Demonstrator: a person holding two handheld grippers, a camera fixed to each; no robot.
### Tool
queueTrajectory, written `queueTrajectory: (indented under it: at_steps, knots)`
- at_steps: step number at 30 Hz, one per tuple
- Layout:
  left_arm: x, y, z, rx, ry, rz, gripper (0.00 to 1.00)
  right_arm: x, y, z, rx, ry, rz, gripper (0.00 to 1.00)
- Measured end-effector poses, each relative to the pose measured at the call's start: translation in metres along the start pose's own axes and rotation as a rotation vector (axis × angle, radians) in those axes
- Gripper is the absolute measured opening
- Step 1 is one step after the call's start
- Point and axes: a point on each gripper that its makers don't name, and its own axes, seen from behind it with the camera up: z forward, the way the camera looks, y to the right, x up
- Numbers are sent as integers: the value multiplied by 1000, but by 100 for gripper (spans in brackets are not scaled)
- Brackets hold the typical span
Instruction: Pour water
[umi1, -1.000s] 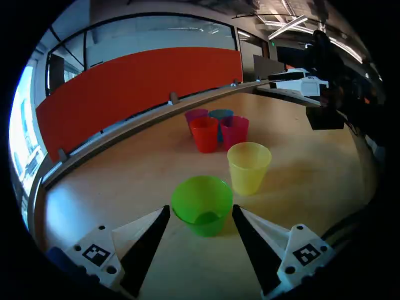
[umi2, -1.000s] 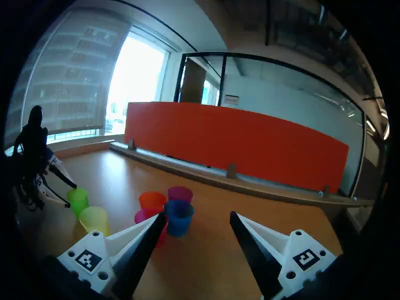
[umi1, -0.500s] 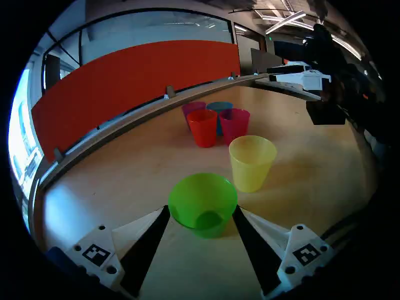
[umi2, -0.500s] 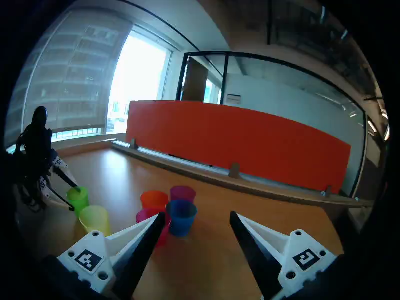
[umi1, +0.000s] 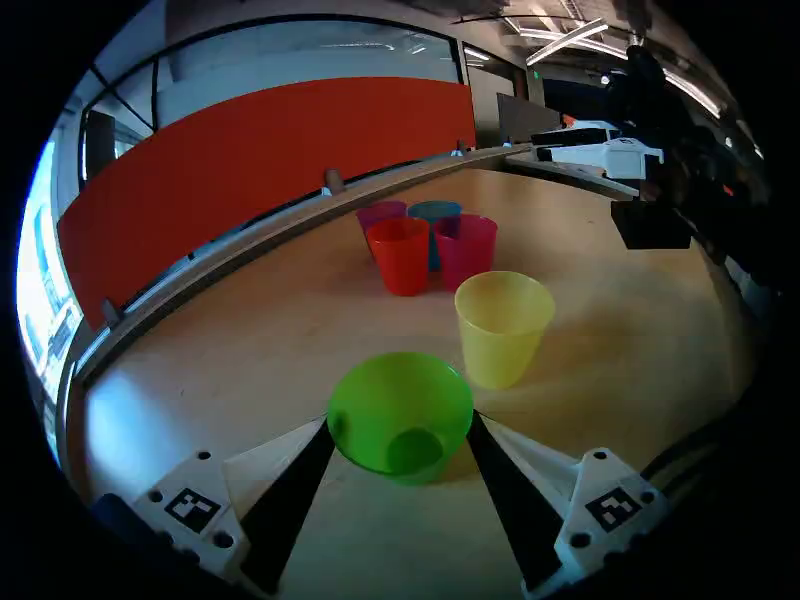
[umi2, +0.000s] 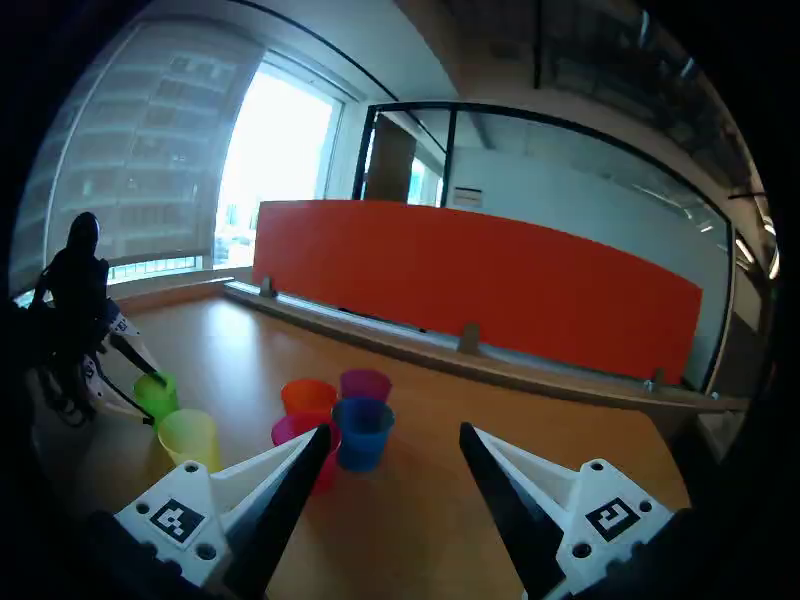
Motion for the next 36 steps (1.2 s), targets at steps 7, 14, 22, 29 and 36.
queueTrajectory:
  at_steps: [7,14,22,29,36]
  knots:
    - [0,-1,1,6,3,3,92,-1,4,-1,-7,0,3,100]
    - [0,-2,1,8,6,-3,89,-2,5,-2,-10,1,6,100]
    - [0,1,-1,0,8,4,88,-3,4,-1,-9,1,6,100]
    - [3,0,-6,11,28,-4,87,0,2,0,-5,2,3,100]
    - [18,-2,-19,32,90,-31,87,0,0,6,4,-3,-7,100]
